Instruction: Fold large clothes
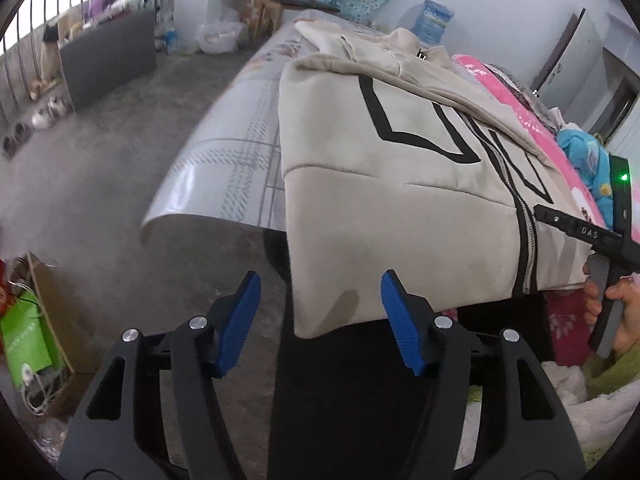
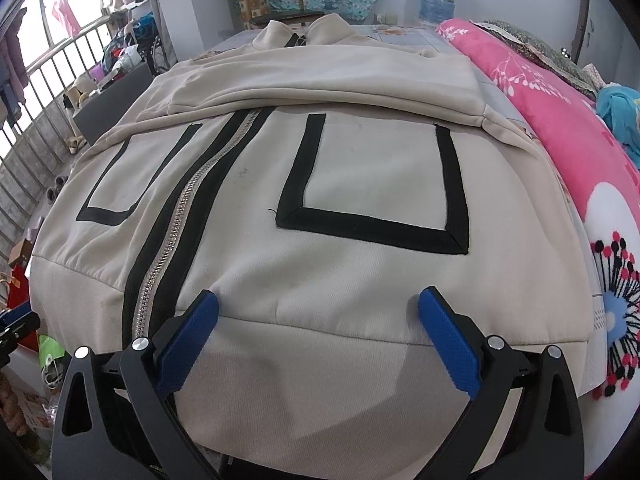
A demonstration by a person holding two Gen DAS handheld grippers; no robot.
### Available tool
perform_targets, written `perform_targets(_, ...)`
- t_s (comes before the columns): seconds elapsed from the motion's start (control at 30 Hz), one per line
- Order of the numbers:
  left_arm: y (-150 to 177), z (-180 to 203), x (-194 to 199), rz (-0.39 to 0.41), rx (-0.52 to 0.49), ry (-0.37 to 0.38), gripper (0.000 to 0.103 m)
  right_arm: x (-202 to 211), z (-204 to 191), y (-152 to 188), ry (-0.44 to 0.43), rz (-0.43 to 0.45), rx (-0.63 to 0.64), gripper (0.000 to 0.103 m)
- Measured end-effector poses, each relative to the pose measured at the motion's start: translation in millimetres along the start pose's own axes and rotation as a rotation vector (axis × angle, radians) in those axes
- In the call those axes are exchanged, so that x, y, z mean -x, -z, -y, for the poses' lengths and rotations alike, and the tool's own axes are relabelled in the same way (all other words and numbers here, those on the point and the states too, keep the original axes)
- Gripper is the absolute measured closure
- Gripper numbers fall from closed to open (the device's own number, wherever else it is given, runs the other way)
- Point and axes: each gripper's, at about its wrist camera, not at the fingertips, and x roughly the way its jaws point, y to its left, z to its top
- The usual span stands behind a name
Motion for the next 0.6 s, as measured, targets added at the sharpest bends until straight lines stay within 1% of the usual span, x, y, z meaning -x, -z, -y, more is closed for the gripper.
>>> perform_targets(0.23, -2.9, 1.8, -18.1, -0.033, 0.001, 0.057, 0.045, -0.2, -1.3, -0.3, 0.006, 0.000, -0.003, 0.006)
perform_targets(0.33, -4.2, 3.7, -23.0, -0.034, 0.009, 0.079, 0.050, -0.5, -1.5, -0.9, 0.007, -0.003, -0.003, 0.006)
perform_targets(0.43, -3.6, 6.2, -22.1, -0.026, 0.001, 0.085, 0.060, -0.4, -1.2, -0.9, 0.007, -0.003, -0.003, 0.006)
perform_targets(0.5, -3.3, 8.3, -19.5, -0.019, -0.012, 0.074, 0.070, -0.4, -1.0, -1.1, 0.007, -0.002, -0.003, 0.006)
perform_targets(0.53, -2.8, 8.8, -17.6, -0.018, -0.015, 0.067, 0.072, -0.4, -1.0, -1.0, 0.007, -0.002, -0.003, 0.006)
perform_targets(0.6, -2.6, 7.8, -12.5, -0.016, -0.013, 0.055, 0.085, -0.5, -1.0, -0.9, 0.008, -0.001, -0.003, 0.006)
